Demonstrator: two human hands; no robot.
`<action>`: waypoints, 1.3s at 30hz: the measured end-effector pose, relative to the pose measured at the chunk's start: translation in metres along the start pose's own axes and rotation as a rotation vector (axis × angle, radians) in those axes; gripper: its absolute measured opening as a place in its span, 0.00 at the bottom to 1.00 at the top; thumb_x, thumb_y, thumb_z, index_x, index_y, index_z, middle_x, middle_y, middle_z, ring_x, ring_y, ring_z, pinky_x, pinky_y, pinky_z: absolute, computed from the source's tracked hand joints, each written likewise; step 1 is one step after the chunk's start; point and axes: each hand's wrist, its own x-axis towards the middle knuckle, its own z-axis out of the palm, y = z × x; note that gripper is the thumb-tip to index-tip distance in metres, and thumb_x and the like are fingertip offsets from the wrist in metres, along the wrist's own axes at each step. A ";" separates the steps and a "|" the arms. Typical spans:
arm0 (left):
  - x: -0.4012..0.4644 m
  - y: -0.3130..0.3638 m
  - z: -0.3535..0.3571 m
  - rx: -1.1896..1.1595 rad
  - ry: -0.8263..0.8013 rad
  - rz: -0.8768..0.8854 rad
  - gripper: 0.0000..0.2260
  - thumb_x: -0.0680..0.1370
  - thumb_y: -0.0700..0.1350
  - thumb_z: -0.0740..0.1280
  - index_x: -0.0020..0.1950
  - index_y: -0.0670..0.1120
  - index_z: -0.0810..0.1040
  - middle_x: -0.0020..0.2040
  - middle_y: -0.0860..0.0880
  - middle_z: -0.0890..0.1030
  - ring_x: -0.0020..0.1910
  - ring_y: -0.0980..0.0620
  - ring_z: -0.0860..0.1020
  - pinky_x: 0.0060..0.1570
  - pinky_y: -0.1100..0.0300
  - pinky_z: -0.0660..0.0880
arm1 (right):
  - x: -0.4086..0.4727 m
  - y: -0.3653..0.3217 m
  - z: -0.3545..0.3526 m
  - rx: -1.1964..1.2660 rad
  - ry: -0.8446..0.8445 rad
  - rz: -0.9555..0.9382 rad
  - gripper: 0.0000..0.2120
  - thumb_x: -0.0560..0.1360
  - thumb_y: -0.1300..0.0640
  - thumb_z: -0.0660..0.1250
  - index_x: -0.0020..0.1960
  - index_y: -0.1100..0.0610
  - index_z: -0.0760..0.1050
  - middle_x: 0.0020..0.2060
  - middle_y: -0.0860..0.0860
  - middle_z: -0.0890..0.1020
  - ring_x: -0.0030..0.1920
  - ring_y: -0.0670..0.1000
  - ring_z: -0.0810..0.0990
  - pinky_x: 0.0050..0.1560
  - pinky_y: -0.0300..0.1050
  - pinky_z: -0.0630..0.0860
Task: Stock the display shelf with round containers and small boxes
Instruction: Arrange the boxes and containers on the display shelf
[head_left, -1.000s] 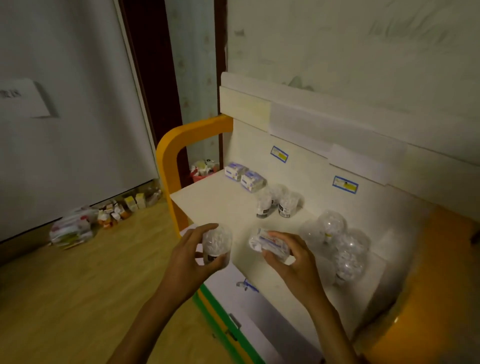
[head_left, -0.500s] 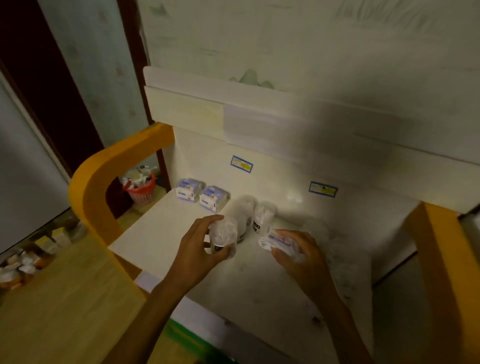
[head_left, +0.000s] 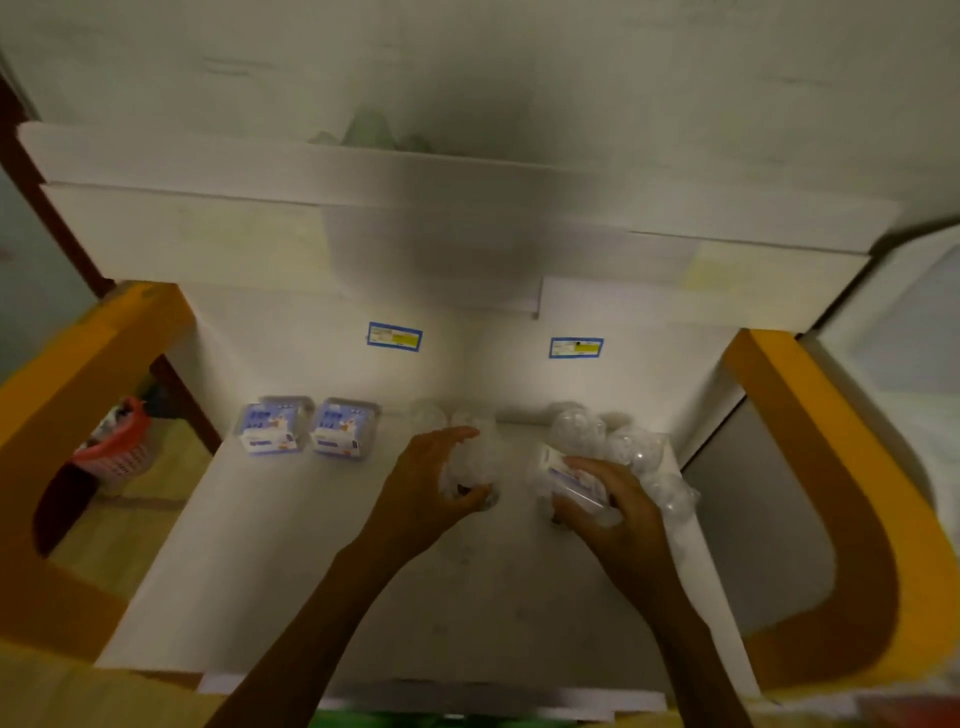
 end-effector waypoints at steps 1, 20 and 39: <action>0.003 -0.004 0.004 0.048 -0.011 0.024 0.29 0.68 0.57 0.74 0.67 0.52 0.70 0.62 0.54 0.74 0.60 0.55 0.70 0.59 0.63 0.65 | 0.000 0.001 -0.001 -0.014 0.003 0.010 0.23 0.68 0.40 0.68 0.60 0.48 0.75 0.54 0.46 0.79 0.54 0.46 0.78 0.55 0.51 0.78; -0.004 -0.015 0.003 0.361 -0.036 0.161 0.24 0.70 0.57 0.67 0.62 0.48 0.74 0.57 0.49 0.78 0.57 0.51 0.71 0.59 0.61 0.63 | 0.021 0.000 0.007 -0.088 -0.087 -0.111 0.20 0.69 0.37 0.66 0.59 0.39 0.72 0.55 0.44 0.76 0.56 0.44 0.74 0.52 0.27 0.70; -0.064 -0.083 -0.146 0.484 -0.046 -0.129 0.27 0.71 0.55 0.72 0.67 0.50 0.72 0.64 0.51 0.75 0.61 0.50 0.73 0.55 0.56 0.71 | 0.028 -0.076 0.152 -0.134 -0.247 -0.200 0.21 0.71 0.43 0.70 0.62 0.46 0.74 0.57 0.45 0.74 0.57 0.43 0.70 0.55 0.23 0.62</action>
